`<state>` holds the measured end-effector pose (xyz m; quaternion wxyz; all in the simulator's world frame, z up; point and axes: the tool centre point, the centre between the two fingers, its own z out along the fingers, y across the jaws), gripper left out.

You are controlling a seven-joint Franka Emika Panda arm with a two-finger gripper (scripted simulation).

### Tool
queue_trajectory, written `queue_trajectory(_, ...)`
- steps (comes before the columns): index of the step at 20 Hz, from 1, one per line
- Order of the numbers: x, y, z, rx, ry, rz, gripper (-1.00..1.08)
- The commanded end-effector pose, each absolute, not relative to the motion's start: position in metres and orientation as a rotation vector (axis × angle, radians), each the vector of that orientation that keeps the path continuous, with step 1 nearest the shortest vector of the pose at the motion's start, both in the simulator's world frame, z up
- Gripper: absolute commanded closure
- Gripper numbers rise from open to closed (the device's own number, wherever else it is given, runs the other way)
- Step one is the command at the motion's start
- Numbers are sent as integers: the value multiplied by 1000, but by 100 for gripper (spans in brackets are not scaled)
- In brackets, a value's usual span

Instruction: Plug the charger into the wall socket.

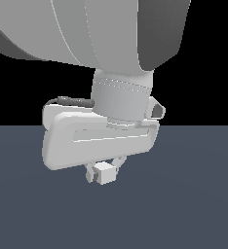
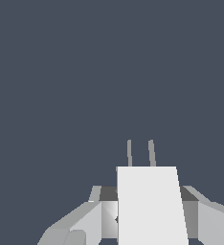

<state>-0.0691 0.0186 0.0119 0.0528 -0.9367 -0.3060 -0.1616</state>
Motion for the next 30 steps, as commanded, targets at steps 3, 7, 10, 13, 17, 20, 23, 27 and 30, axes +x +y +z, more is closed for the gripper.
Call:
queue_trajectory(3,-69,18,11,-2849,-928,-493,108)
queue_trajectory(7,-69,18,11,-2849,-928,-493,108)
queue_trajectory(10,-69,19,12,-2849,-928,-493,108)
queue_trajectory(13,-67,21,14,-2857,-907,-495,108)
queue_trajectory(17,-63,25,19,-2879,-853,-501,108)
queue_trajectory(20,-59,29,25,-2902,-794,-507,108)
queue_trajectory(23,-54,33,31,-2927,-722,-514,108)
queue_trajectory(27,-45,39,41,-2963,-611,-523,108)
queue_trajectory(30,-38,43,49,-2988,-523,-530,108)
